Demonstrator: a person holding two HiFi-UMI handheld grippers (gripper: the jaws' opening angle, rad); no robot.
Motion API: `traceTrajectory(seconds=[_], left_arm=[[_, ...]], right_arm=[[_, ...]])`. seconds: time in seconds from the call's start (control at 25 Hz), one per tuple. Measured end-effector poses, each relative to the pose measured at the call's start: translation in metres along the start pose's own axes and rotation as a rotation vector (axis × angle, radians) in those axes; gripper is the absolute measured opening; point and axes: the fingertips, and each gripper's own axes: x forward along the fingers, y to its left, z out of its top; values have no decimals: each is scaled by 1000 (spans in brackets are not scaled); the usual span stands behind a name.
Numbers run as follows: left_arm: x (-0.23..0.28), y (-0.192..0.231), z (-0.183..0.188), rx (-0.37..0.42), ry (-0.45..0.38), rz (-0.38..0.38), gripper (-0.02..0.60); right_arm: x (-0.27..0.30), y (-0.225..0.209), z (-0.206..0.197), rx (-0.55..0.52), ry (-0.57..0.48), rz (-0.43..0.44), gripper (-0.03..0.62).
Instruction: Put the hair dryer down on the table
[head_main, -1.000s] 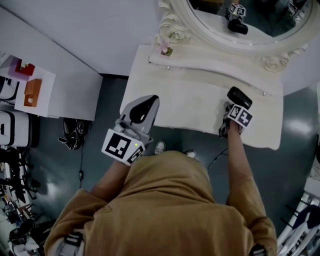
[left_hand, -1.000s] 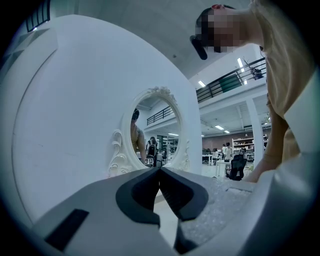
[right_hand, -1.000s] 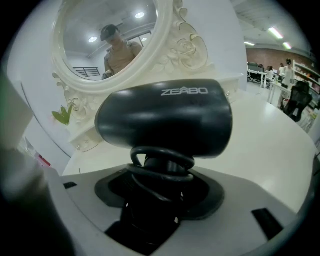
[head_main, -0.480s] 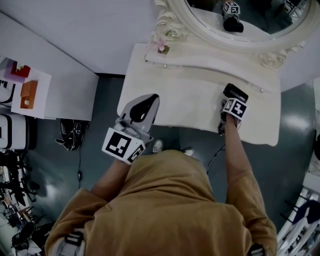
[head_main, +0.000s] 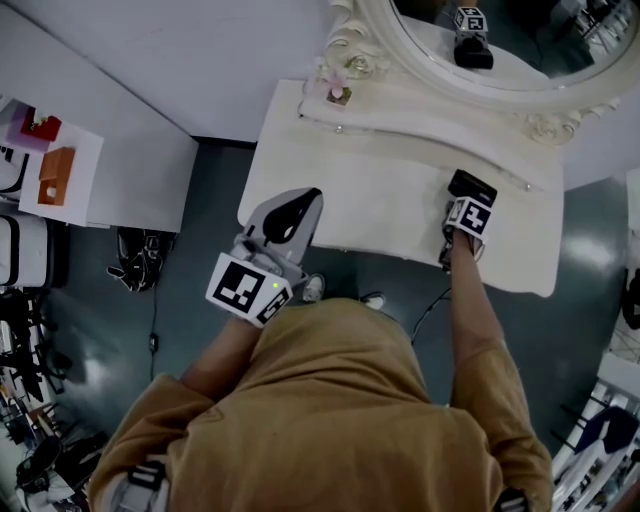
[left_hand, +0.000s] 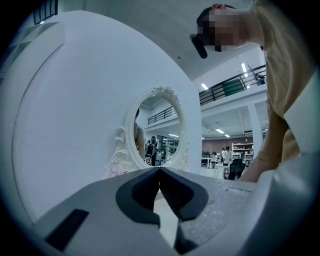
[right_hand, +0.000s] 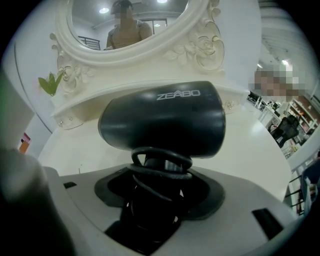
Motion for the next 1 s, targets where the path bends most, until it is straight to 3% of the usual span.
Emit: traceTrajectory(seconds=[0.28,1.0], left_arm=[[-6,7,-3,-10,6,0,3],[-13,21,-8,-43,11,-9,4]], right_arm=[[-7,3,-2,-92,26,-40,279],[-13,2,-3,-107,41,-79,284]])
